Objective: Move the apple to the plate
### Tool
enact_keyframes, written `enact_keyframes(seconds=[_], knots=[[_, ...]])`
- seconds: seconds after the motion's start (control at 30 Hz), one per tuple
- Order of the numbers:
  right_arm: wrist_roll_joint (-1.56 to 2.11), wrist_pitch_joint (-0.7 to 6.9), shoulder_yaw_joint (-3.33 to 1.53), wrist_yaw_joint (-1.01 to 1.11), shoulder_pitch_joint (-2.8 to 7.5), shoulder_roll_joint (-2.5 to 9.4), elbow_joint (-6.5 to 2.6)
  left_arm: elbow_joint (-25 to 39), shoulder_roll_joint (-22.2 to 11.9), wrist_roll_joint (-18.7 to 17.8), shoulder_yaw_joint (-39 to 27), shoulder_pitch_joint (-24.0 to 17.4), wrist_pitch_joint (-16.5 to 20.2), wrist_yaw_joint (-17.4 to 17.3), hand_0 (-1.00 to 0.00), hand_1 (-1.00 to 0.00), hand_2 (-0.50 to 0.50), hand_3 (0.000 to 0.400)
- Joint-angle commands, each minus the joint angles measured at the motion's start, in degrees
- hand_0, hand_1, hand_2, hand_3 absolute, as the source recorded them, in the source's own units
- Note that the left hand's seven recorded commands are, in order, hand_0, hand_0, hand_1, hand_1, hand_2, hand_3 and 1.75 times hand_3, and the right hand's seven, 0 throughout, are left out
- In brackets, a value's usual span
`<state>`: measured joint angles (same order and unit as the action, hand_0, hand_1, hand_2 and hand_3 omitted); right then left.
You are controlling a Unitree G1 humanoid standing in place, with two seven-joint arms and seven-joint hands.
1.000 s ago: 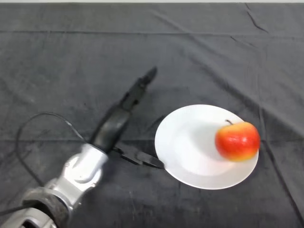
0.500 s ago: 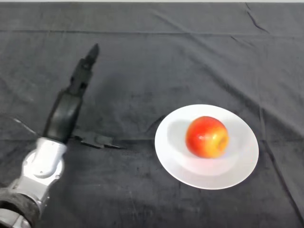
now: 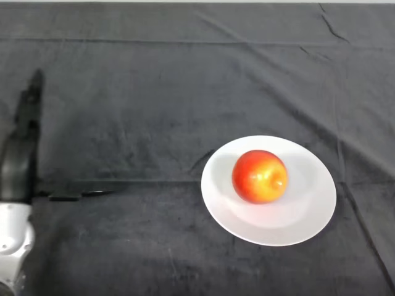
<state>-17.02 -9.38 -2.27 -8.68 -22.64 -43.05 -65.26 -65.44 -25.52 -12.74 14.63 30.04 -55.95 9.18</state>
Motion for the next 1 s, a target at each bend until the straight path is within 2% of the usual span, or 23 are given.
enact_keyframes(seconds=[0.03, 0.4, 1.0], knots=[[0.14, 0.26, -0.78, -0.38, 2.39, 2.91, -1.65, -1.58, -4.05, -1.68, -2.43, -1.73, 0.32, -0.32, 0.00, 0.00, 0.00, 0.000], [0.15, 0.26, -0.79, -0.38, 2.40, 2.91, -1.62, -2.36, -6.06, -6.08, -11.14, -4.32, 4.33, 0.48, 0.00, 0.00, 0.00, 0.000], [0.17, 0.32, -0.78, -0.36, 2.46, 2.91, -1.51, -2.40, -6.47, -12.95, -23.36, -7.29, 12.15, 0.43, 0.00, 0.00, 0.00, 0.000]])
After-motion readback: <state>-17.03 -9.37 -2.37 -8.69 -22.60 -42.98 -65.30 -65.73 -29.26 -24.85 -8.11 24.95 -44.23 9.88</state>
